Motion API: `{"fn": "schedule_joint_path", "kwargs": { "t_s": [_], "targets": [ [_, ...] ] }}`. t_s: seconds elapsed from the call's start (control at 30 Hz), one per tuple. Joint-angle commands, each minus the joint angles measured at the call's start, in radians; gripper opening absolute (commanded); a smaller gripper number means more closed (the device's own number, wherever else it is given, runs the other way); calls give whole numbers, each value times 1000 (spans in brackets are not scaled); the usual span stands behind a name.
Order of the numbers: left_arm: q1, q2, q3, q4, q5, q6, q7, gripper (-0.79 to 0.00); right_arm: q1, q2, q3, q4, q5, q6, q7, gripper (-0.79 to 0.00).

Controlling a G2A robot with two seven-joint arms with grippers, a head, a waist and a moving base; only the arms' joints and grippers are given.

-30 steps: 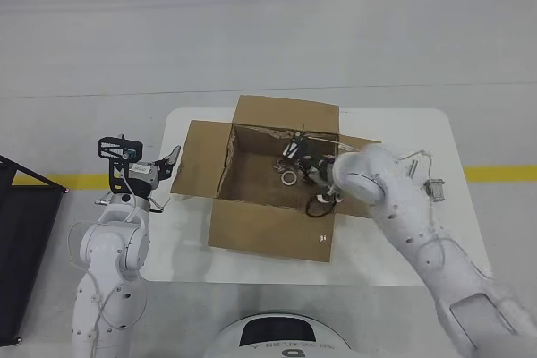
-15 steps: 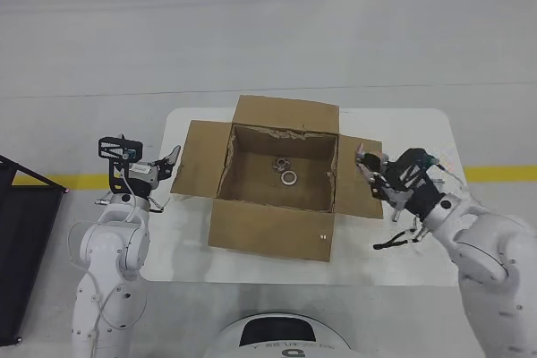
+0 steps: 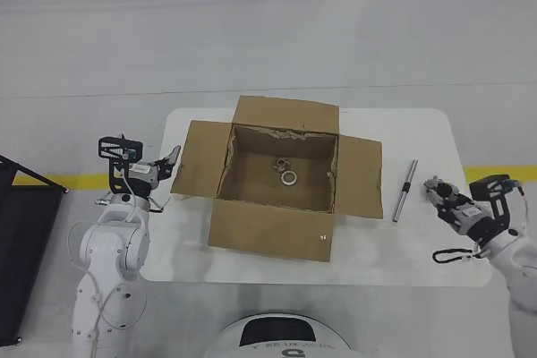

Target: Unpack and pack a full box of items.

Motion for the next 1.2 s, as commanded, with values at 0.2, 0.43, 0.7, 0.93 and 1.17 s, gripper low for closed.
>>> {"fn": "schedule_joint_path", "kwargs": {
  "t_s": [0.2,0.43,0.7,0.93,1.17],
  "targets": [
    [0,0,0,0,0,0,0,0,289,26,-35,335,1,182,184,-785],
    [0,0,0,0,0,0,0,0,465,47,-109,541,-140,262,294,-785],
    [0,0,0,0,0,0,0,0,591,61,-174,667,-186,234,374,-785],
    [0,0,0,0,0,0,0,0,664,66,-234,739,-218,238,418,-785],
    [0,0,0,0,0,0,0,0,701,71,-262,790,-233,256,435,-686]
  ]
}}
